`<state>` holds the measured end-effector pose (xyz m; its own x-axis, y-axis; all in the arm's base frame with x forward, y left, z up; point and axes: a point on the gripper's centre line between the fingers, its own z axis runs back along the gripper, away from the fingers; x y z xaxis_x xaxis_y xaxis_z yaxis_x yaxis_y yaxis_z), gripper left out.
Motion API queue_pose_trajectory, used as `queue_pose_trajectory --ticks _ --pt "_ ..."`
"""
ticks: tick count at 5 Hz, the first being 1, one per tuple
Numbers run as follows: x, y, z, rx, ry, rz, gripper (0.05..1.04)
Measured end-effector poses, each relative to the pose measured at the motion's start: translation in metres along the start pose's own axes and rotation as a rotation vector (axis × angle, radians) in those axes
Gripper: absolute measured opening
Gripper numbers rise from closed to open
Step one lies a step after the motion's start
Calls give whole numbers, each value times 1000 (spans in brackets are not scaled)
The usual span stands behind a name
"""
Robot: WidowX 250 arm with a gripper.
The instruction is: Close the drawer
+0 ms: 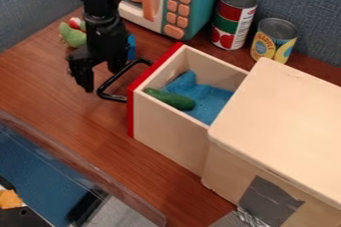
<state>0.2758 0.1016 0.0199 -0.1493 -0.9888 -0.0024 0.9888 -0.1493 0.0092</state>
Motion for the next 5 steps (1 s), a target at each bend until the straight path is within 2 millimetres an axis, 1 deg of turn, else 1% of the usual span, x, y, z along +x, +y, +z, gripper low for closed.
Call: queue_pose_trajectory --ticks 1,2,3,5 --pt "17 4 -3 1 -45 11 1001" --pt "39 4 -13 -29 -97 6 1000" --pt "56 6 -13 -40 -144 3 1001" --pt "102 5 -10 -62 -208 -49 1001"
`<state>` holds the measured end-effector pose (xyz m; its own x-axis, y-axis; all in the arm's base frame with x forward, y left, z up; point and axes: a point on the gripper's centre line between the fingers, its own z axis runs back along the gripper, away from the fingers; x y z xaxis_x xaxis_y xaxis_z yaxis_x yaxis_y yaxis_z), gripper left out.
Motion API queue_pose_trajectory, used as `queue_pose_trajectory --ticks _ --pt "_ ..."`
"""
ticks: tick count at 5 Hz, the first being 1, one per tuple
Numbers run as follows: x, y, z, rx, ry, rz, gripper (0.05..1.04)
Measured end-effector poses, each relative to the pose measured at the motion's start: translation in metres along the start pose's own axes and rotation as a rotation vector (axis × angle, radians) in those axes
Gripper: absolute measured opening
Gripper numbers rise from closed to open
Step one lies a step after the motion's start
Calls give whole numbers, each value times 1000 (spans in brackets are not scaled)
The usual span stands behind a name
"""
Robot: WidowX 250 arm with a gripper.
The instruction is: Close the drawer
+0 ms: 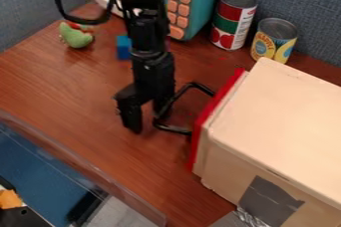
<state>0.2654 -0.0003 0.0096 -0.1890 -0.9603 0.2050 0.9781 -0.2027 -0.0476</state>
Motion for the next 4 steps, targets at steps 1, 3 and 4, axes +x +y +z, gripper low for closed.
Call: queue_pose_trajectory --ticks 1,3,4 --pt "18 -1 1 -10 -20 -24 1001" --pt "24 -3 0 -31 -27 18 1001" --pt "15 -13 8 -50 127 222 999"
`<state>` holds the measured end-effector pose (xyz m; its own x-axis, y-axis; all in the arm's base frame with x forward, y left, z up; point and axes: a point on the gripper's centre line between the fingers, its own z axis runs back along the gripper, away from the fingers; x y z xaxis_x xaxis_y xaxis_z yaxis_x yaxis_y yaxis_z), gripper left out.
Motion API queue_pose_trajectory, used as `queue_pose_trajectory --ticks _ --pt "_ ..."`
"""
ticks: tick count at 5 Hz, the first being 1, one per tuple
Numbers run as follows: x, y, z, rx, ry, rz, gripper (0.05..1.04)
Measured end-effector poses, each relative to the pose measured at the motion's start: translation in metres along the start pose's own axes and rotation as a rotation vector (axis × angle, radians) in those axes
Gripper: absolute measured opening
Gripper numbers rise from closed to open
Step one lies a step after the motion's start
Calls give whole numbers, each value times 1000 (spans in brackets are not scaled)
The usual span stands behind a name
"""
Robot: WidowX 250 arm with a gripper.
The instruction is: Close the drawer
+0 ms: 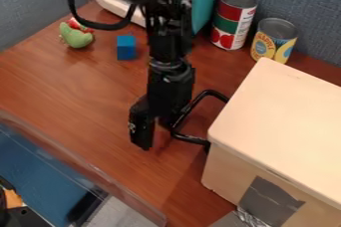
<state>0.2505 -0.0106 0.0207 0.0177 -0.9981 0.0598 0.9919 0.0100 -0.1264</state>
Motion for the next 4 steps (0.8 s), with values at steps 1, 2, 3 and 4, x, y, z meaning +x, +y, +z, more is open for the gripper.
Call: queue_pose_trajectory --ticks 1,2,3,4 --pt "-52 0 1 20 50 263 999" --pt "-97 -8 12 121 113 517 999" --pt "-147 -24 30 170 113 775 999" --pt "-191 -29 63 151 43 1015 999"
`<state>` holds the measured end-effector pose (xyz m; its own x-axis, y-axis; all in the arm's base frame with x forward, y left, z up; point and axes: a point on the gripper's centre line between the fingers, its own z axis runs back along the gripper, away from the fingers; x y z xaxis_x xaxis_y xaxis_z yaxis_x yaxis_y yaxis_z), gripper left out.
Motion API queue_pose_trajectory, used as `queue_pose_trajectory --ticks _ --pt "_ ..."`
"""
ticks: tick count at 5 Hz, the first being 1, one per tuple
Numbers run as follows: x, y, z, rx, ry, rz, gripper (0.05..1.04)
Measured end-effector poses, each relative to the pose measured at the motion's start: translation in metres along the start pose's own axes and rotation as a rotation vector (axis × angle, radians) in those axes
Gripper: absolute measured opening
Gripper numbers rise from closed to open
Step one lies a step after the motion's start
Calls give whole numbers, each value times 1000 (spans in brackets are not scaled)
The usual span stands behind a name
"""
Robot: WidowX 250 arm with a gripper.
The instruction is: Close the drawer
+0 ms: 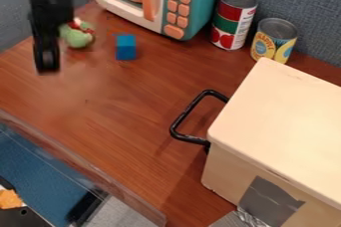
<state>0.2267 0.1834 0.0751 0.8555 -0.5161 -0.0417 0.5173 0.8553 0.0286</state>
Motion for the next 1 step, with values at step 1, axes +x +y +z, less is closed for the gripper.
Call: queue_pose_trajectory --ticks 1 --pt "-38 34 24 -60 -18 253 999"
